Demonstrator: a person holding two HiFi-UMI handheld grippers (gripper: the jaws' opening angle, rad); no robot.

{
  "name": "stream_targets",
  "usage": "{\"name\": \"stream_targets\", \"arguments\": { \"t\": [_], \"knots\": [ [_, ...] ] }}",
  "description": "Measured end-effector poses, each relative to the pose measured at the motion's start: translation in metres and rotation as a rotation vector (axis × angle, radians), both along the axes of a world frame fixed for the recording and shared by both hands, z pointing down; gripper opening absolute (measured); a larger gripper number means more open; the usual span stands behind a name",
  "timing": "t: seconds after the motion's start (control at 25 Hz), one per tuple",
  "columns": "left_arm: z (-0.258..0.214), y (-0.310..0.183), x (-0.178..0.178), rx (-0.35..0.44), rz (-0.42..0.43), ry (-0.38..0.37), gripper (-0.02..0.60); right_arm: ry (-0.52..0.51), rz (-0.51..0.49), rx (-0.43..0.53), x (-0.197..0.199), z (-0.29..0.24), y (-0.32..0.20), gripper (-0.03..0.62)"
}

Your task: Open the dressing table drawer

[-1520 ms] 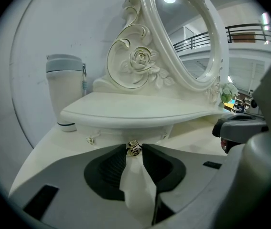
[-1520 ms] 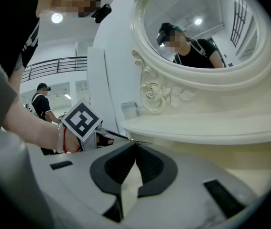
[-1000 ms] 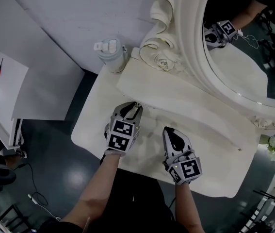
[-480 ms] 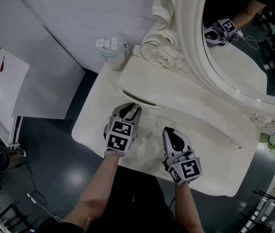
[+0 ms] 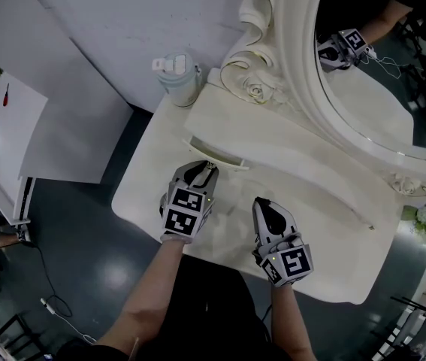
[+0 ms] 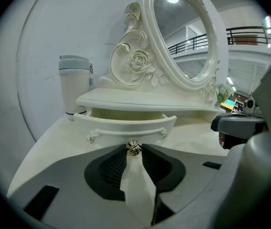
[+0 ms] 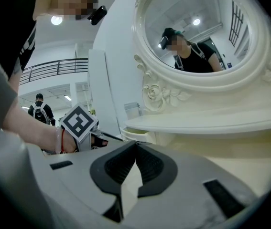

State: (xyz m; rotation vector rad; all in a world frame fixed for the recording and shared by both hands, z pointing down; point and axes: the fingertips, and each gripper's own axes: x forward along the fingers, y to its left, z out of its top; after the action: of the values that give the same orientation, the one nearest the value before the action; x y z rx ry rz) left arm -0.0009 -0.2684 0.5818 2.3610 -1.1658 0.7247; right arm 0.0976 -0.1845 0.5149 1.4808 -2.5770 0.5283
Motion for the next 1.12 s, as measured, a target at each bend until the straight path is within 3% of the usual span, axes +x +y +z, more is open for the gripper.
{"name": "stream_targets", "arguments": {
  "t": [1.12],
  "knots": [
    [-0.002, 0.029, -0.016, -0.018, 0.001, 0.01, 0.109, 0.009, -0.019, -0.001, -0.014, -0.001, 0.016, 0.006]
  ]
}}
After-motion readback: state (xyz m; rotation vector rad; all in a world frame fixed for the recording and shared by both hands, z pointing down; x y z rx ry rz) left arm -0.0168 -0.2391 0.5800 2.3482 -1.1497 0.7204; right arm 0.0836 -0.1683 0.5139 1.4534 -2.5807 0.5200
